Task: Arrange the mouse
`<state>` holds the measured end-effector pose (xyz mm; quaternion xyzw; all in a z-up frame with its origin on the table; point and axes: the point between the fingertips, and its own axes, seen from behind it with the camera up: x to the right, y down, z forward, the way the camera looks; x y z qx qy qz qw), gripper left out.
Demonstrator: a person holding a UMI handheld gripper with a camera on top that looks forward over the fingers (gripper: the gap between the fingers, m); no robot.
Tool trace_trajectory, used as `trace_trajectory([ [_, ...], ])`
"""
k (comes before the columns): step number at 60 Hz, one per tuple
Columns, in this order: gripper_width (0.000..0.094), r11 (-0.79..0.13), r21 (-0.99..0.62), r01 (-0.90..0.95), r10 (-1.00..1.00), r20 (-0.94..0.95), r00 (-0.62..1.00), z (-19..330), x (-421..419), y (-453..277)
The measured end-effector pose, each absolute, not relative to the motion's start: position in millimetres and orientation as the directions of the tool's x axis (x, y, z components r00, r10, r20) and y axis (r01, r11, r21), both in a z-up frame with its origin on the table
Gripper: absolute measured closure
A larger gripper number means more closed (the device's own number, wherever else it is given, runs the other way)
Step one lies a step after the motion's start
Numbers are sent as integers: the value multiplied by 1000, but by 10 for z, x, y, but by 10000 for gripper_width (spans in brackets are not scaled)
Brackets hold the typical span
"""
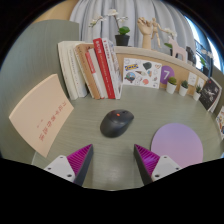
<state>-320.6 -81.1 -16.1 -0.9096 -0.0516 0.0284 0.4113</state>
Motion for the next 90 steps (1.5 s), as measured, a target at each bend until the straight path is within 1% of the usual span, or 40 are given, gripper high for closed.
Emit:
trace_trajectory([
  [14,112,-658,-749,78,115,2,993,-157,-3399,-130],
  [35,147,-667,-742,67,107,-6,994,-157,-3539,384],
  [38,185,-668,-741,65,104,-7,995,-160,-3538,413],
  [41,254,-673,-737,58,92,-6,996,-160,-3518,436],
  [44,342,-678,-733,50,80,-6,997,-164,-3484,450],
  [46,421,-685,-727,44,73,-9,997,-167,-3467,458],
  [49,429,-696,-716,53,86,-9,996,-178,-3470,453],
  [54,470,-713,-696,81,119,-6,993,-188,-3486,452],
  [59,537,-738,-667,98,141,-11,990,-199,-3484,454],
  [63,573,-761,-642,89,135,-23,991,-200,-3473,472],
  [68,566,-783,-611,120,155,-4,988,-186,-3455,477],
  [69,594,-787,-604,127,161,-2,987,-174,-3453,470],
  [71,597,-781,-607,147,188,-3,982,-87,-3460,456],
  [73,595,-762,-631,143,204,-24,979,81,-3476,463],
  [79,595,-673,-732,101,189,-39,981,790,-3231,451],
  [86,596,-543,-839,46,145,-40,989,1650,-2658,306],
  [90,597,-488,-873,4,117,-60,991,1978,-2298,157],
])
